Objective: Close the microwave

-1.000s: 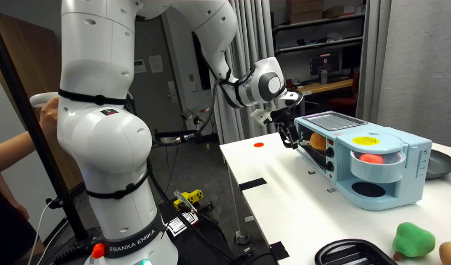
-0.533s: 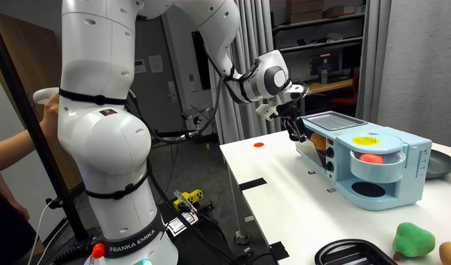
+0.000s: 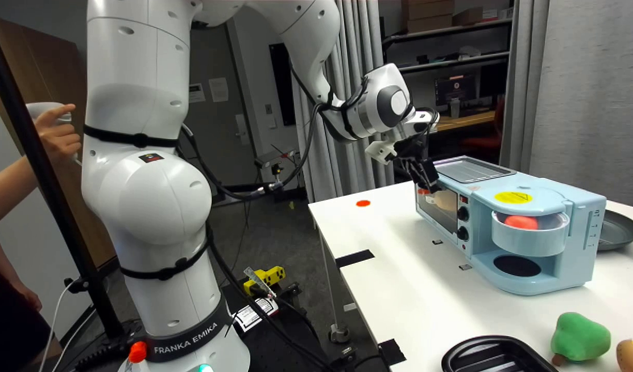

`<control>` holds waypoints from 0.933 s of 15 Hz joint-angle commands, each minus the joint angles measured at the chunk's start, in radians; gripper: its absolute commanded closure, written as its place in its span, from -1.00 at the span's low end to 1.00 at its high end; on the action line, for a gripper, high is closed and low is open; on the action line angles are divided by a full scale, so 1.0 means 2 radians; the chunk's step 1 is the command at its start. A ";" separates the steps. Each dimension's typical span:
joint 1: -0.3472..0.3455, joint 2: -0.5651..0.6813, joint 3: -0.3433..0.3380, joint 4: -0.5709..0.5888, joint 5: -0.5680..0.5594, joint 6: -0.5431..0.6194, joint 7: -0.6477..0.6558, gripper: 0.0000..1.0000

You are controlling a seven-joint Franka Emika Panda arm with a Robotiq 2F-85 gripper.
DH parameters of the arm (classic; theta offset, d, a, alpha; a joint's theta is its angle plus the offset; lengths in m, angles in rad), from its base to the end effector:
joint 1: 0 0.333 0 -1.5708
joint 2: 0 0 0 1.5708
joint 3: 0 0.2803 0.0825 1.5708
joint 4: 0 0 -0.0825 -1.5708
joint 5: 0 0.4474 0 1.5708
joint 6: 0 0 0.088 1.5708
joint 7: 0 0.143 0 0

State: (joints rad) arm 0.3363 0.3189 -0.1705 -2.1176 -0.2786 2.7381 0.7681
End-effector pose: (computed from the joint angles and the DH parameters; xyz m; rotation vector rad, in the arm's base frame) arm 0.6359 0.1105 0.1777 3.0044 -0.5243 0.5477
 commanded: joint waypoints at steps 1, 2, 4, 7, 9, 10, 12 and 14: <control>-0.013 -0.026 0.013 -0.016 0.000 -0.004 0.000 -1.00; -0.019 -0.036 0.023 -0.024 0.012 -0.006 -0.012 -1.00; -0.027 -0.057 0.038 -0.039 0.026 -0.006 -0.026 -1.00; -0.035 -0.094 0.054 -0.068 0.032 -0.006 -0.033 -1.00; -0.039 -0.122 0.065 -0.090 0.027 -0.006 -0.032 -1.00; -0.040 -0.138 0.070 -0.101 0.023 -0.006 -0.029 -1.00; -0.046 -0.165 0.082 -0.122 0.020 -0.006 -0.027 -1.00; -0.054 -0.192 0.095 -0.143 0.020 -0.005 -0.026 -1.00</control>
State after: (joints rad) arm 0.2707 0.0491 -0.0295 -2.3138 -0.2426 2.7371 0.7395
